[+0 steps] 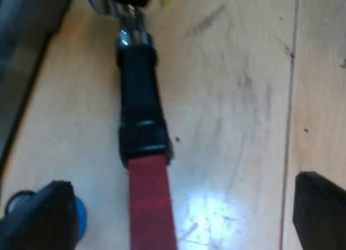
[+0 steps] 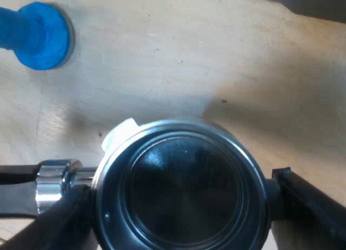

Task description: Put the handle in the coffee machine

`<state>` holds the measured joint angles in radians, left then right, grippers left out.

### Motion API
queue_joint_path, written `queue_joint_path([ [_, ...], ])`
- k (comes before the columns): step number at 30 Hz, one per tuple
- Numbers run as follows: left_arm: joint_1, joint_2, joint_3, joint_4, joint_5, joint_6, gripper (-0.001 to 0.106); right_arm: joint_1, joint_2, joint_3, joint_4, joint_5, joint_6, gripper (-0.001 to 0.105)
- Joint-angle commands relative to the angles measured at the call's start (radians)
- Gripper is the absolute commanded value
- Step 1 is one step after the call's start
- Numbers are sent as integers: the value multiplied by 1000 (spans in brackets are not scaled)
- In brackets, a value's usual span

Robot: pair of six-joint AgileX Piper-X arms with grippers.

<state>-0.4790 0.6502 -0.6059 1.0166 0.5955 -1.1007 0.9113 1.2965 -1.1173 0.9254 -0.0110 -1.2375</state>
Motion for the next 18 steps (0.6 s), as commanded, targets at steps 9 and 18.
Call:
queue_joint_path([
  [9,-6,78,-1,-103,-1,4,82,1,-27,-8,-1,-81,39,0],
  [18,-6,99,72,-170,1,14,82,1,-27,-8,-1,-84,47,0],
])
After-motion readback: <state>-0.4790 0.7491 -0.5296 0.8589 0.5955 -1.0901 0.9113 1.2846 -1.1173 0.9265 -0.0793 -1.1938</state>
